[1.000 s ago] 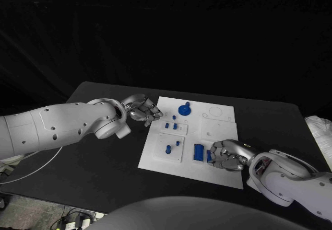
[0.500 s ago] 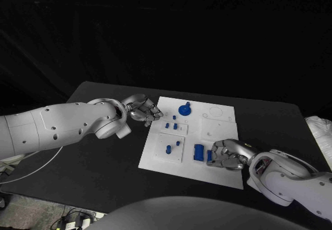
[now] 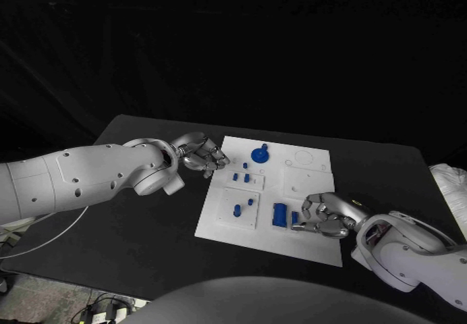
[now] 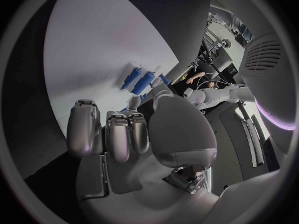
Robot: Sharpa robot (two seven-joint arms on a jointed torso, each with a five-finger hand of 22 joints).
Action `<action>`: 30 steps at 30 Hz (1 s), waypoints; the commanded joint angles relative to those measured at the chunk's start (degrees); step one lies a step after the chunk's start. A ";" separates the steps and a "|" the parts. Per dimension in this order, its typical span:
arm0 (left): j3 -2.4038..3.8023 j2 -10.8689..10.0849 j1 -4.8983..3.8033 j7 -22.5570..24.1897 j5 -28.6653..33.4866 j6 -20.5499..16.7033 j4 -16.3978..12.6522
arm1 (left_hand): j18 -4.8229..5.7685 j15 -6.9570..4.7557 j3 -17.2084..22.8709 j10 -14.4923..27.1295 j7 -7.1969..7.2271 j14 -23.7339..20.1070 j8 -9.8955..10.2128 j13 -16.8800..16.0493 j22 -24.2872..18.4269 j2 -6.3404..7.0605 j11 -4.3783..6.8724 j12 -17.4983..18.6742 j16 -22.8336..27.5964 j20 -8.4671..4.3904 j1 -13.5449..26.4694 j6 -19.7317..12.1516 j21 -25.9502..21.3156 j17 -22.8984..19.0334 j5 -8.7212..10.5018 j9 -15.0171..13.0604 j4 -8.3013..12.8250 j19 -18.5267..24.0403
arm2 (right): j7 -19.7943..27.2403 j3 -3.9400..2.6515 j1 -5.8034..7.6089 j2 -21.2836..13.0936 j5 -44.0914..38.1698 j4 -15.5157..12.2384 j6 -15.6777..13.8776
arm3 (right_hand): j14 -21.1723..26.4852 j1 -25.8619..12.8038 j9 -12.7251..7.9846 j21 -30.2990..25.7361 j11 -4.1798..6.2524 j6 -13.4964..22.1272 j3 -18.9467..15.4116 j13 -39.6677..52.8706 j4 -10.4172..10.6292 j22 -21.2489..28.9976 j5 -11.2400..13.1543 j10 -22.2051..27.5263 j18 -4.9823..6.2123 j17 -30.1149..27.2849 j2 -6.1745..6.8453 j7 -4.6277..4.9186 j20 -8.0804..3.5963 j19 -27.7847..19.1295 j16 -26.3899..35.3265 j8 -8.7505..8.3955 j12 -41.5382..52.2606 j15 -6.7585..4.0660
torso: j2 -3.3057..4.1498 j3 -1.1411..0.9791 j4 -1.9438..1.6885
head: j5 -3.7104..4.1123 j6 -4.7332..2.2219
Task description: Assemble the parts on the task board
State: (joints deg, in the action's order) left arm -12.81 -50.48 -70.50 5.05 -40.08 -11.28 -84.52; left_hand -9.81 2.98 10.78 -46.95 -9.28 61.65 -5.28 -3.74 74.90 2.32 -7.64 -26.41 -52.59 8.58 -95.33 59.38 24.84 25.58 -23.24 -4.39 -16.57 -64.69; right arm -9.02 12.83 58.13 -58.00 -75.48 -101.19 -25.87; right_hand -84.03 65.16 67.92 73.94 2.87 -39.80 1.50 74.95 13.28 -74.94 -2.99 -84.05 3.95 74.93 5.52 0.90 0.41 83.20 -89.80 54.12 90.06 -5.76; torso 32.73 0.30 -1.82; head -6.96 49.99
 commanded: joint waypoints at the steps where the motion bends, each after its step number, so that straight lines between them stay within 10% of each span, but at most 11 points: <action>1: 0.04 -0.06 0.03 4.61 1.02 -2.20 -0.25 | -0.41 0.08 0.07 -0.85 0.41 -0.32 -0.37 0.02 1.34 -0.39 0.02 0.25 -0.37 0.10 1.96 0.33 -0.40 -0.21 0.57 -0.04 -0.28 0.38 | 5.88 -0.08 1.03 -1.12 4.06 -1.19 -5.86 | -5.97 -1.02 -0.20 0.97 0.44 -0.75 -1.40 15.05 1.85 -10.68 0.20 -5.95 -0.60 15.07 -0.43 -0.52 -0.06 0.61 -0.20 -0.02 -0.06 -0.45 | -0.02 -0.04 -0.02 | -0.08 0.01; 7: 0.04 -0.12 0.04 9.16 2.74 -5.06 -0.28 | -0.48 -0.02 -0.07 -1.57 0.80 -0.37 -0.42 -0.11 1.22 -0.45 0.22 0.08 -0.54 0.15 3.44 0.29 -0.69 -0.42 0.83 -0.03 -0.25 0.44 | 8.46 -0.09 4.19 -3.47 7.35 -2.60 -5.91 | -5.97 0.05 -0.82 1.71 0.61 -1.40 -1.65 15.05 2.87 -10.86 -0.53 -5.95 -0.73 15.07 -3.25 -0.68 -0.20 0.88 -0.20 -0.61 -0.06 -0.56 | -0.10 0.09 -0.01 | 0.38 0.01; 12: 0.04 0.18 0.05 10.80 3.23 -5.96 -0.16 | -0.50 -0.07 -0.02 -1.73 0.91 -0.44 -0.44 -0.14 1.21 -0.35 0.30 0.01 -0.55 0.12 3.41 0.30 -0.73 -0.46 0.70 -0.03 -0.18 0.46 | 8.55 -0.08 5.53 -4.40 8.23 -2.70 -3.55 | -5.97 5.12 -1.99 1.42 0.58 -1.10 -0.14 15.05 0.94 -10.73 -15.65 -5.95 -0.63 15.07 -5.56 -0.61 -0.29 0.54 -0.20 -2.37 -0.06 -0.56 | -0.14 0.24 -0.05 | 0.62 0.01; 16: 0.04 0.35 0.10 11.52 3.37 -6.23 -0.15 | -0.53 -0.15 0.10 -1.88 1.00 -0.52 -0.47 -0.16 1.21 -0.26 0.38 -0.03 -0.56 0.08 3.28 0.32 -0.77 -0.52 0.52 -0.04 -0.12 0.48 | 8.18 -0.06 5.63 -4.42 8.44 -2.49 -1.22 | -5.97 8.44 -2.72 0.66 0.49 -0.73 1.08 15.05 -0.57 -10.50 -21.43 -5.95 -0.48 15.07 -5.63 -0.56 -0.13 0.03 -0.20 -3.55 -0.06 -0.46 | -0.06 0.11 0.06 | 0.48 0.01; 30: 0.04 0.35 0.44 18.32 7.23 -9.25 -0.28 | -0.18 0.79 -0.52 -2.24 1.59 -6.13 -0.82 -0.28 0.86 -0.12 -0.03 -0.27 1.42 0.71 6.88 0.69 -2.89 -1.75 1.13 -0.08 -0.23 3.13 | 11.47 -0.05 4.72 -2.99 10.27 -0.88 -2.93 | -2.68 11.92 -7.07 -13.20 -1.11 -1.33 1.56 14.91 -0.76 -6.70 -16.94 -5.80 2.16 8.82 -5.18 1.04 1.58 -8.08 4.85 -7.99 -0.23 1.29 | -1.02 0.54 0.10 | 0.66 0.01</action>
State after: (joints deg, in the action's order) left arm -12.82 -50.35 -70.16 18.62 -35.44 -18.32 -84.71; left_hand -9.82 3.88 10.55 -48.94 -8.15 55.81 -5.73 -3.94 74.95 2.19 -7.46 -26.41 -51.29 9.34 -88.84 60.08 22.17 23.87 -22.28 -4.38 -16.80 -61.96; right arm -0.30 12.79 62.97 -61.16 -66.38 -102.33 -28.20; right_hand -83.93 76.63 60.92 60.88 2.02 -40.73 3.10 74.97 12.80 -74.92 -19.84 -84.04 5.33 74.91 0.45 2.05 1.95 75.30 -85.15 46.35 90.07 -4.79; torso 32.23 0.68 -1.72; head -6.43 49.99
